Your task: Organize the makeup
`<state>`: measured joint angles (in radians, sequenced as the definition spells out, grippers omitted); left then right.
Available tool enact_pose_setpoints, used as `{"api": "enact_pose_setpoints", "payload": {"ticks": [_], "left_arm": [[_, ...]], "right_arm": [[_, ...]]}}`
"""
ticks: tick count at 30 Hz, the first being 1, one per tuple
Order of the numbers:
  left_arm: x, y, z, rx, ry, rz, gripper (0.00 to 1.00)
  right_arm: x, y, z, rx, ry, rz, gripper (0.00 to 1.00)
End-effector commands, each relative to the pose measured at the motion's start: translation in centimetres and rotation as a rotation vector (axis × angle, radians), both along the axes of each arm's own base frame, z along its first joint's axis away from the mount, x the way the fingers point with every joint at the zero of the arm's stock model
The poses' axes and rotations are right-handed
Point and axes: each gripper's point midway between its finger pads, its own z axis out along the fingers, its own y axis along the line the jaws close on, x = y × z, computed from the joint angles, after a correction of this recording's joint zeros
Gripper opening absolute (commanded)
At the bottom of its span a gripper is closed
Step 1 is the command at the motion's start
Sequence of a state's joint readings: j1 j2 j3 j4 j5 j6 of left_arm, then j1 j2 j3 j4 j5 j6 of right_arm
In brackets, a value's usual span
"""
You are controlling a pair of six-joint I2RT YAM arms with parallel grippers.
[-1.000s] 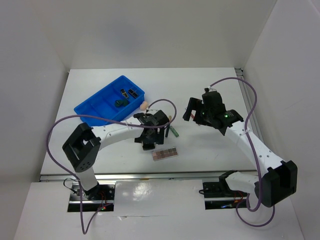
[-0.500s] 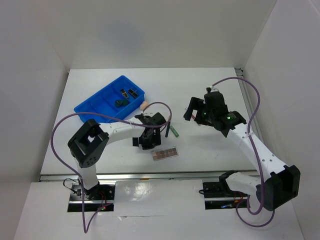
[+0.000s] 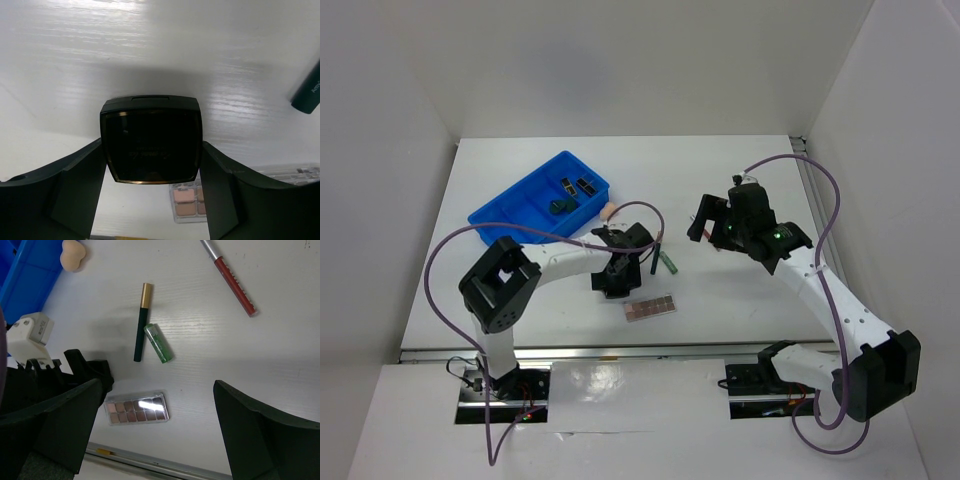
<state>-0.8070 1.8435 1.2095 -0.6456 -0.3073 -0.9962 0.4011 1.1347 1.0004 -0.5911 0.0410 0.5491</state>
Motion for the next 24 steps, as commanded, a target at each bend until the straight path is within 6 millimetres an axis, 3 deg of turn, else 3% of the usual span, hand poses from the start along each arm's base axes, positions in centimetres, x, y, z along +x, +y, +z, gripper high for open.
{"api": "enact_pose_setpoints", "payload": {"ticks": [1, 3, 6, 7, 9, 10, 13, 16, 22, 24], "left_arm": [[1.9, 0.7, 5.2, -0.015, -0.118, 0.010, 0.51], [3.2, 1.2, 8.6, -0.060, -0.195, 0.015, 0.51], [6.0, 3.9, 12.3, -0.098, -0.270, 0.056, 0.49], [7.2, 5.7, 13.6, -0.115, -0.303, 0.095, 0.45], [8.9, 7.4, 15.6, -0.119, -0.356, 0.097, 0.39], [9.4, 8.6, 15.6, -0.106, -0.358, 0.117, 0.39], [12.6, 14.6, 17.4, -0.098, -0.397, 0.241, 0.39], [14.4, 18.3, 17.3, -0.131, -0.393, 0.315, 0.41], [16.7, 22.2, 15.3, -0.169, -0.375, 0.422, 0.45], [17.2, 22.6, 14.4, -0.164, -0.364, 0.432, 0.45]], "right_arm": [[0.0, -0.4, 0.7, 0.004, -0.025, -0.013, 1.00], [0.0, -0.3, 0.4, 0.000, -0.016, -0.013, 1.00], [0.2, -0.3, 0.6, 0.004, -0.025, -0.013, 1.00], [0.4, -0.2, 0.8, 0.008, -0.035, -0.013, 1.00], [0.4, -0.2, 0.8, 0.008, -0.035, -0.013, 1.00], [0.3, -0.2, 0.4, 0.005, -0.026, -0.013, 1.00], [0.6, 0.1, 0.1, 0.009, -0.023, -0.006, 1.00], [0.8, 0.5, 0.0, 0.017, -0.009, 0.007, 1.00], [1.3, 0.9, 0.4, 0.023, -0.026, 0.021, 1.00], [1.4, 0.9, 0.0, 0.019, -0.017, 0.021, 1.00]]}}
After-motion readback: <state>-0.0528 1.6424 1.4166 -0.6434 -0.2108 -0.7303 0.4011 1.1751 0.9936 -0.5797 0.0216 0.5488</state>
